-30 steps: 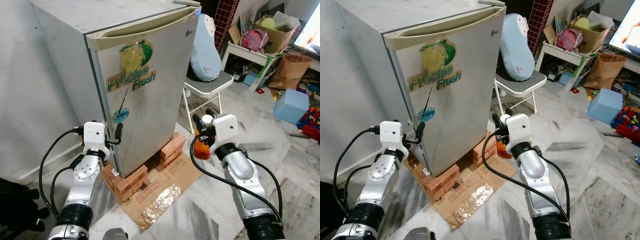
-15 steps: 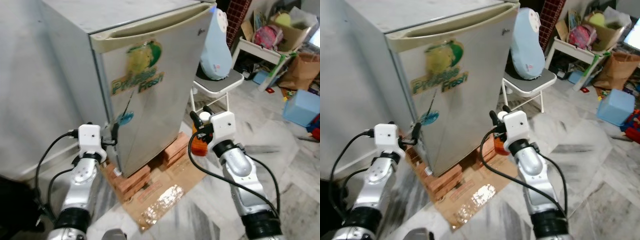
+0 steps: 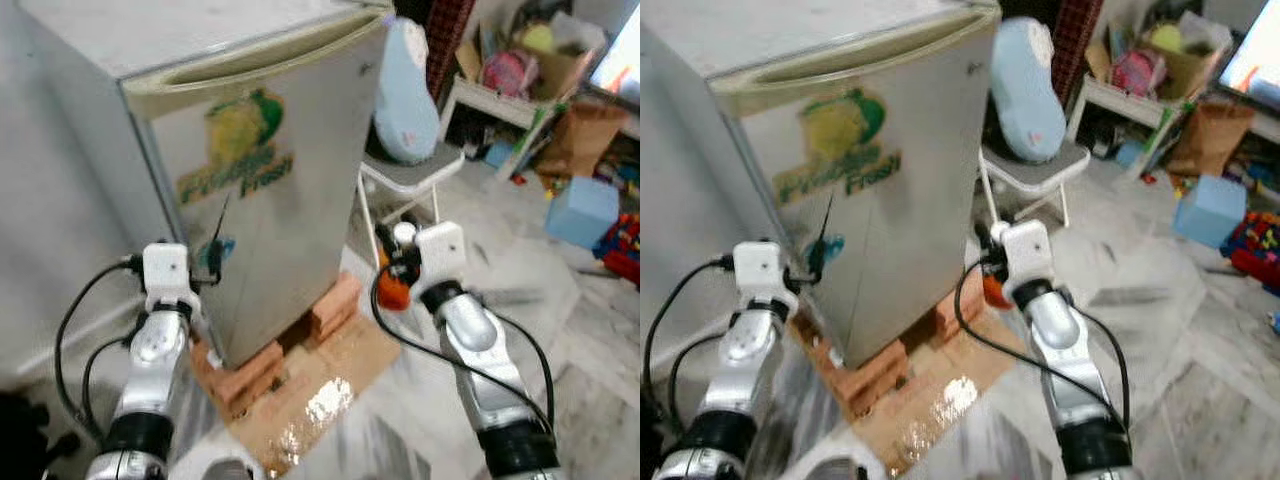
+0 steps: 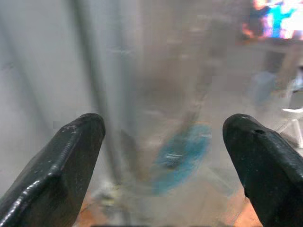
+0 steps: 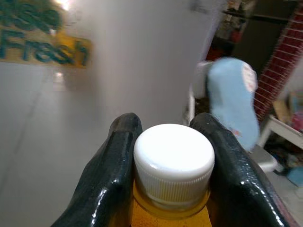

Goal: Restocking fridge

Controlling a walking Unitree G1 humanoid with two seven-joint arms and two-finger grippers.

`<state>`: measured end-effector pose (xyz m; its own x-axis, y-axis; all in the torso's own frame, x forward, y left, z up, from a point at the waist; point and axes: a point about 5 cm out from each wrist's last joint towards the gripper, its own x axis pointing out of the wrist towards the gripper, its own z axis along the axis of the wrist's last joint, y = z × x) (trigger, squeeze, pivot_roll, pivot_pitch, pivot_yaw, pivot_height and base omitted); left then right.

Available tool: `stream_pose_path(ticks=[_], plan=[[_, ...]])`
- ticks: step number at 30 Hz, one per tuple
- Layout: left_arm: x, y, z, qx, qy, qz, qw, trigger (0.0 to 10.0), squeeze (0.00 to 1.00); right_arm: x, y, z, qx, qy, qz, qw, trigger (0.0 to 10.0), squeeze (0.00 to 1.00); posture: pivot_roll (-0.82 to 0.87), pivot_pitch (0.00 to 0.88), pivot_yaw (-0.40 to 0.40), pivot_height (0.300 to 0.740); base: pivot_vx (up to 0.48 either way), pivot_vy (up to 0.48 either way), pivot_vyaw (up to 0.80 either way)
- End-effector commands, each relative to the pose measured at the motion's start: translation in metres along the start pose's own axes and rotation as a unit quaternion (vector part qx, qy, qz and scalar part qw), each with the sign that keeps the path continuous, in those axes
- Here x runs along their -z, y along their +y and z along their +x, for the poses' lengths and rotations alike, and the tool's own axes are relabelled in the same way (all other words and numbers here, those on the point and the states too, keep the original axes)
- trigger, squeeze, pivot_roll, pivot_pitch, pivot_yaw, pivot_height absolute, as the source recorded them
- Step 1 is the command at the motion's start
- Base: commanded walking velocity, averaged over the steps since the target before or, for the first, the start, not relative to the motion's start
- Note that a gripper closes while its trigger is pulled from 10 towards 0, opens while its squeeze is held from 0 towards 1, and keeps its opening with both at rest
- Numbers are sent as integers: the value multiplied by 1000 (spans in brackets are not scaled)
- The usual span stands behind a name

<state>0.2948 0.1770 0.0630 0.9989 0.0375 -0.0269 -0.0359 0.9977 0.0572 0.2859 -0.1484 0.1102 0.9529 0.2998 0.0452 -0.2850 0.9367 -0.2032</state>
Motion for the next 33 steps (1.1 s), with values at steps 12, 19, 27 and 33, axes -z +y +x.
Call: stream_pose_path(ticks=[12,19,27,33], plan=[[-9,18,39,-48,46,12,998,10000,0,-4,-3,-8,6,-3,-4,1000,10000,0,-53,0,-63,740,0,0,0],[-15,-29,54,102,71,79,989,10000,0,-4,-6,-8,15,0,-5,1000,10000,0,-62,0,-54,740,0,0,0],[1,-102,27,341,81,80,933,10000,0,-4,-4,-9,16,4,-4,1000,10000,0,-59,0,-49,740,0,0,0],[14,-127,-4,475,88,78,872,10000,0,0,-10,-11,43,14,-26,999,10000,0,-51,0,-42,740,0,0,0]])
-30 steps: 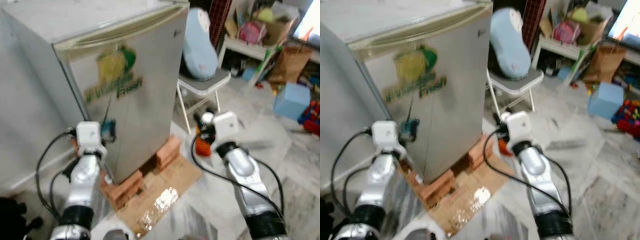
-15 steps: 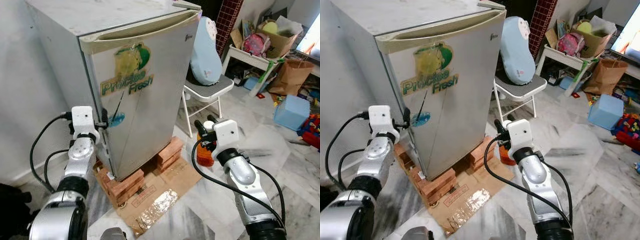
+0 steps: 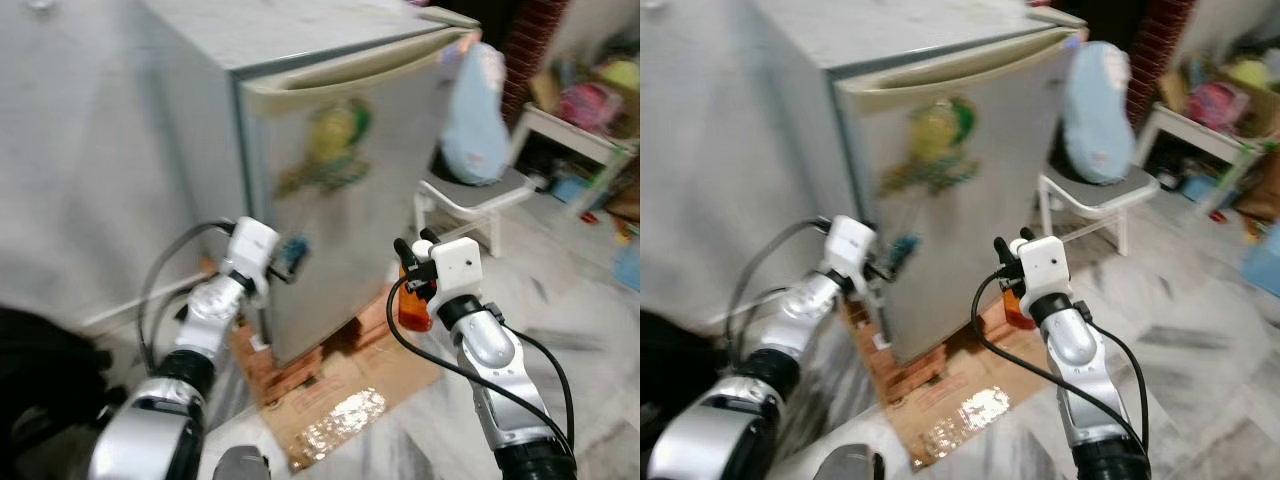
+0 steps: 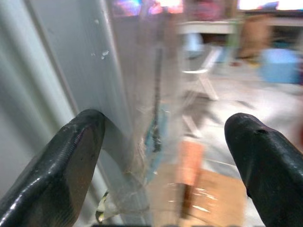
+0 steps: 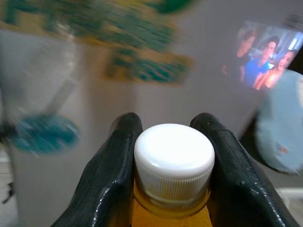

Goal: Restocking fridge

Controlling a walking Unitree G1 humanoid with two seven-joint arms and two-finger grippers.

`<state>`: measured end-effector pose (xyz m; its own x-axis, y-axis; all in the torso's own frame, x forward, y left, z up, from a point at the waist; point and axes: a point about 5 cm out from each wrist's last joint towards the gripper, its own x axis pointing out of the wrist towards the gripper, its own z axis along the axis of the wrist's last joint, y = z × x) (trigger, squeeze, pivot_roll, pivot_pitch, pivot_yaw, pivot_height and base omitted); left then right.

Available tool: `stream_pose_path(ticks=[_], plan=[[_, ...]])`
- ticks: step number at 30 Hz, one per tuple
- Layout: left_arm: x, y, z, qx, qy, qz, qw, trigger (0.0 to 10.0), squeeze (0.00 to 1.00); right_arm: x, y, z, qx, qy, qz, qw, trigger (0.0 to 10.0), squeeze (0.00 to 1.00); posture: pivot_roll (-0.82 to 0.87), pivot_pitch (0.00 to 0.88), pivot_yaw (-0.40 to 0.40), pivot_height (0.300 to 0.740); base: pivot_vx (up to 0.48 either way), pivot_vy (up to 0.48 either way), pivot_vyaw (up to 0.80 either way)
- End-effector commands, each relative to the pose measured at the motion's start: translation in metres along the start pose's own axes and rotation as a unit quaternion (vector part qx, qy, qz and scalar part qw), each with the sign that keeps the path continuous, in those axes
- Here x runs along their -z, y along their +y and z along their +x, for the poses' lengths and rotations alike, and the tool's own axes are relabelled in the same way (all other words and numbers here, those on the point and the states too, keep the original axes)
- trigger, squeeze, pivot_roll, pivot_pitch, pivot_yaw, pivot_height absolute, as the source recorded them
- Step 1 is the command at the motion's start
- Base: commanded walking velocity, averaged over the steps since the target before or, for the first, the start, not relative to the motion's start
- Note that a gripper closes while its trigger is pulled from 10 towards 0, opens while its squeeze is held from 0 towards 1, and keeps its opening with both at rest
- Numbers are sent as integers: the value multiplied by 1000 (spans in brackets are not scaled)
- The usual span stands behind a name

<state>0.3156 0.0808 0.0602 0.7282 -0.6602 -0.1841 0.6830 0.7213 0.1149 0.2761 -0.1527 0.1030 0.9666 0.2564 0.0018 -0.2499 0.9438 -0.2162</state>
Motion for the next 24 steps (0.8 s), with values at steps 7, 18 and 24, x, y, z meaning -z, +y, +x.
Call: stream_pose_path(ticks=[7,18,24], plan=[[15,-55,-16,126,12,13,992,10000,0,13,-52,-15,194,60,-56,978,10000,0,-40,0,-26,740,0,0,0],[12,-47,-32,96,3,-36,995,10000,0,33,-71,-41,294,144,-64,943,10000,0,-29,1,-12,740,0,0,0],[-26,-83,-1,235,-39,-30,971,10000,0,48,-48,-63,265,207,22,941,10000,0,-37,3,-15,740,0,0,0]])
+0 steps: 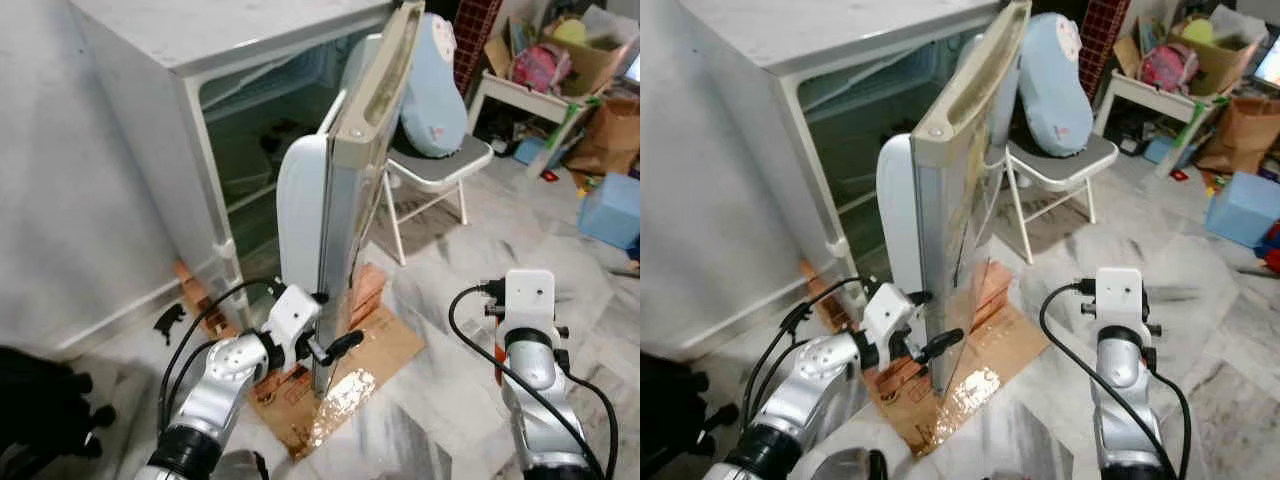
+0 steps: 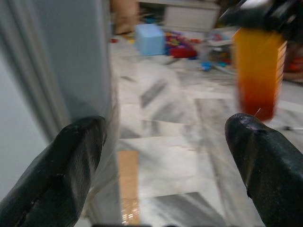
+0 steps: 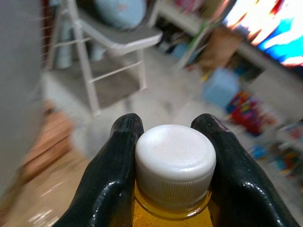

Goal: Restocking fridge

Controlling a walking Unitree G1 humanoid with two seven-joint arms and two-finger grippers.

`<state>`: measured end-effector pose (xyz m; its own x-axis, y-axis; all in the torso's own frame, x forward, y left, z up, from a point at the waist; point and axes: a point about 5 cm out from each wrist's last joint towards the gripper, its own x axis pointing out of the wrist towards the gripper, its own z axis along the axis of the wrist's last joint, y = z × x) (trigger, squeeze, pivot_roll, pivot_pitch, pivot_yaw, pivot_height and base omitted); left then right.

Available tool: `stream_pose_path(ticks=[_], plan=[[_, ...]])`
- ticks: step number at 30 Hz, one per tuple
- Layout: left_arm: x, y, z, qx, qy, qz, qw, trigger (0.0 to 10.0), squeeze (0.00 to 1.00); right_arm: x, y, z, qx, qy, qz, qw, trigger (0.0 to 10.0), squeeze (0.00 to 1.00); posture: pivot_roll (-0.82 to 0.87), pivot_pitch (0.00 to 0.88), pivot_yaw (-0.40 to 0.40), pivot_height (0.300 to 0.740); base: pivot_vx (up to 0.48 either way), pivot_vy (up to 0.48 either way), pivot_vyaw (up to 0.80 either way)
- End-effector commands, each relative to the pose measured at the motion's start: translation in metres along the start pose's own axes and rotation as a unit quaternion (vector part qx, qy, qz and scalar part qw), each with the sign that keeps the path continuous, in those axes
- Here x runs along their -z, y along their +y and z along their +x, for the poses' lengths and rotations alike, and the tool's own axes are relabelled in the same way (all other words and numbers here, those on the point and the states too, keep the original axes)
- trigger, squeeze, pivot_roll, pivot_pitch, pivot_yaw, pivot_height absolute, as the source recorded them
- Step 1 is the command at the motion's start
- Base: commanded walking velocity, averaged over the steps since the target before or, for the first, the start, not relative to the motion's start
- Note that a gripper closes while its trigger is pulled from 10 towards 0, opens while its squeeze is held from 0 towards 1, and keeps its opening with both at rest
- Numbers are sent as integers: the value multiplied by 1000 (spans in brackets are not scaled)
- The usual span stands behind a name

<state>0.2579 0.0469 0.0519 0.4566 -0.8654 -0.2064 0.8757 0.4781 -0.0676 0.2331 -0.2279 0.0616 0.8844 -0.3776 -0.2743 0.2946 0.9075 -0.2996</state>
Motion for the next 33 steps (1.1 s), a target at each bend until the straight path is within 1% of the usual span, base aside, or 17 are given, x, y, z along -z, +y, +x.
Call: stream_pose_path(ticks=[1,3,4,5,6,7,8,12,16,17,18,19,21,26,29,30,33], plan=[[-32,-19,26,83,-35,41,995,10000,0,-1,4,-10,-31,9,33,999,10000,0,-40,3,-13,740,0,0,0],[-40,-26,36,108,-33,58,992,10000,0,4,12,-21,-69,22,54,996,10000,0,-52,3,-10,740,0,0,0],[-40,-26,36,108,-33,58,992,10000,0,4,12,-21,-69,22,54,996,10000,0,-52,3,-10,740,0,0,0],[-48,-34,47,126,-40,66,989,10000,0,16,18,-34,-113,44,60,991,10000,0,-67,5,-2,740,0,0,0],[-52,-38,53,137,-46,68,987,10000,0,22,17,-40,-122,57,61,989,10000,0,-75,6,2,740,0,0,0],[-52,-38,53,137,-46,68,987,10000,0,22,17,-40,-122,57,61,989,10000,0,-75,6,2,740,0,0,0],[-60,-47,62,157,-56,69,984,10000,0,30,15,-46,-133,75,61,986,10000,0,-86,6,8,740,0,0,0],[-80,-69,79,199,-89,68,974,10000,0,32,9,-45,-134,82,57,986,10000,0,-99,2,13,740,0,0,0],[-90,-73,86,187,-114,69,973,10000,0,26,11,-43,-139,76,60,986,10000,0,-105,0,15,740,0,0,0],[-91,-72,86,183,-121,58,974,10000,0,25,12,-43,-140,72,60,986,10000,0,-103,0,13,740,0,0,0],[-93,-69,85,176,-131,32,975,10000,0,23,13,-43,-144,68,60,985,10000,0,-102,0,14,740,0,0,0],[-93,-69,85,176,-131,32,975,10000,0,23,13,-43,-144,68,60,985,10000,0,-102,0,14,740,0,0,0],[-93,-67,84,175,-135,8,975,10000,0,22,14,-43,-146,67,61,985,10000,0,-102,0,15,740,0,0,0],[-92,-60,81,159,-134,19,978,10000,0,22,16,-39,-150,66,63,984,10000,0,-104,0,20,740,0,0,0],[-93,-41,65,98,-154,21,983,10000,0,20,18,-37,-150,61,62,985,10000,0,-90,2,18,740,0,0,0],[-88,-26,51,59,-158,17,986,10000,0,20,19,-36,-153,62,61,984,10000,0,-81,4,14,740,0,0,0],[-81,-13,34,25,-154,16,988,10000,0,21,22,-36,-157,63,59,984,10000,0,-70,7,10,740,0,0,0]])
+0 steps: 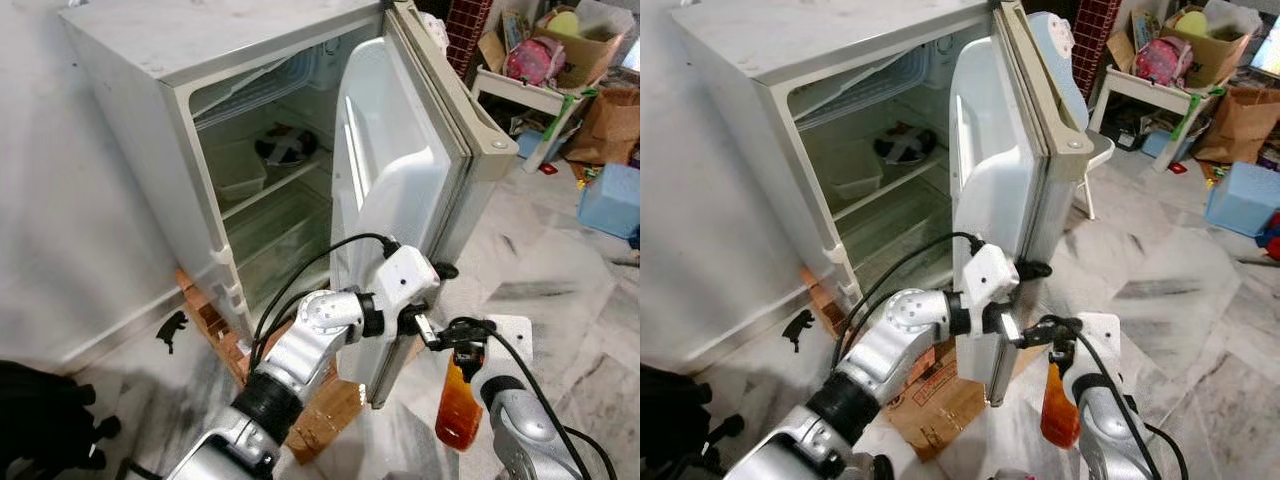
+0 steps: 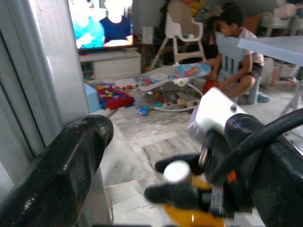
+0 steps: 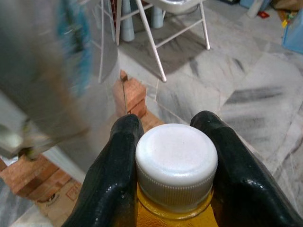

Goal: Restocking fridge

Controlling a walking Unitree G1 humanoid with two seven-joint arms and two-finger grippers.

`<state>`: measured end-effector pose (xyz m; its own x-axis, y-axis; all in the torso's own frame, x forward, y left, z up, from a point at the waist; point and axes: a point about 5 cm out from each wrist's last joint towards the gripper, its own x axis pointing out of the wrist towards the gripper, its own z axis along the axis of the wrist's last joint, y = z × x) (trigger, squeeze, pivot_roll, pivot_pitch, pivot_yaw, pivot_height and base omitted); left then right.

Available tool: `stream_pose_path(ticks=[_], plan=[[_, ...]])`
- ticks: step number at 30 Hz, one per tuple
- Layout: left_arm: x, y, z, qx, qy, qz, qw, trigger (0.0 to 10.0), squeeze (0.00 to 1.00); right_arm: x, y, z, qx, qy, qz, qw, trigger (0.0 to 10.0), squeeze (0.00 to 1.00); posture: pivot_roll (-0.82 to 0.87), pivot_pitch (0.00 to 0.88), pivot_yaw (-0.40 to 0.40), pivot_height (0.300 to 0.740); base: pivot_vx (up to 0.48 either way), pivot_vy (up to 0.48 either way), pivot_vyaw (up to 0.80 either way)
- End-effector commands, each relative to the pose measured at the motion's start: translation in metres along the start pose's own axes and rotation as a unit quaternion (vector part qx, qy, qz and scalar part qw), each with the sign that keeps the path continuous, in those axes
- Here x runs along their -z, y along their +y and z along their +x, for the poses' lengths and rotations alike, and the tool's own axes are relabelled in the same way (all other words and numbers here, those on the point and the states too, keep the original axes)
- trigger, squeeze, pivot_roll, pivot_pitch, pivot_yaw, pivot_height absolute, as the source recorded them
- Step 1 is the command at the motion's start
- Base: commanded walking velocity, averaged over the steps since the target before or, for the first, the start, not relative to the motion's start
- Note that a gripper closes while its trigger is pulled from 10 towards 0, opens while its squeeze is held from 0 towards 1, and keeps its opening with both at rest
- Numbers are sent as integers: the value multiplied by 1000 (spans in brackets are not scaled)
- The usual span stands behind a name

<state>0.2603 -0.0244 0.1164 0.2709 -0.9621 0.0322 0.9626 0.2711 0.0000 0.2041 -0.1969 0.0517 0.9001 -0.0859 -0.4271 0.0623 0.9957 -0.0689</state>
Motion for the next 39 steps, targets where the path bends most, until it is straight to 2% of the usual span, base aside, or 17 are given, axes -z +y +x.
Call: stream_pose_path(ticks=[1,5,10,13,15,17,20,22,23,25,26,27,29,30,31,35,39], plan=[[-9,20,-18,-88,-37,-13,995,10000,0,7,-1,-1,1,13,-4,1000,10000,0,-70,7,10,740,0,0,0],[3,23,-59,-140,-16,-3,990,10000,0,7,2,2,-9,16,-8,1000,10000,0,-46,7,-3,740,0,0,0],[8,20,-80,-170,-8,-8,985,10000,0,6,2,4,-12,15,-9,1000,10000,0,-37,9,-8,740,0,0,0],[21,15,-117,-241,12,-26,970,10000,0,5,1,6,-14,13,-13,1000,10000,0,-25,14,-17,740,0,0,0],[24,15,-126,-260,17,-30,965,10000,0,5,1,6,-14,13,-14,1000,10000,0,-24,14,-20,740,0,0,0],[33,20,-151,-326,40,-22,944,10000,0,5,1,7,-18,13,-18,1000,10000,0,-16,13,-23,740,0,0,0],[36,24,-159,-353,51,-16,934,10000,0,5,1,7,-19,12,-18,1000,10000,0,-16,13,-23,740,0,0,0],[47,36,-180,-437,84,-5,896,10000,0,5,2,9,-21,12,-17,1000,10000,0,-10,10,-24,740,0,0,0],[47,36,-180,-437,84,-5,896,10000,0,5,2,9,-21,12,-17,1000,10000,0,-10,10,-24,740,0,0,0],[59,44,-207,-522,123,-2,844,10000,0,4,3,11,-25,11,-15,1000,10000,0,-6,7,-26,740,0,0,0],[59,44,-207,-522,123,-2,844,10000,0,4,3,11,-25,11,-15,1000,10000,0,-6,7,-26,740,0,0,0],[66,46,-220,-556,139,-12,819,10000,0,4,4,11,-28,11,-14,999,10000,0,-3,4,-25,740,0,0,0],[70,45,-228,-574,148,-20,805,10000,0,3,4,12,-29,10,-13,999,10000,0,-3,4,-25,740,0,0,0],[79,45,-249,-613,165,-48,771,10000,0,-1,7,16,-38,3,-8,999,10000,0,-1,0,-27,740,0,0,0],[81,46,-257,-629,163,-59,758,10000,0,-3,8,17,-42,-1,-2,999,10000,0,-1,0,-27,740,0,0,0],[83,49,-263,-647,163,-66,742,10000,0,-6,8,18,-44,-8,0,999,10000,0,-2,0,-27,740,0,0,0],[83,51,-260,-638,159,-67,751,10000,0,-6,6,19,-40,-5,5,999,10000,0,-5,3,-27,740,0,161,0]])
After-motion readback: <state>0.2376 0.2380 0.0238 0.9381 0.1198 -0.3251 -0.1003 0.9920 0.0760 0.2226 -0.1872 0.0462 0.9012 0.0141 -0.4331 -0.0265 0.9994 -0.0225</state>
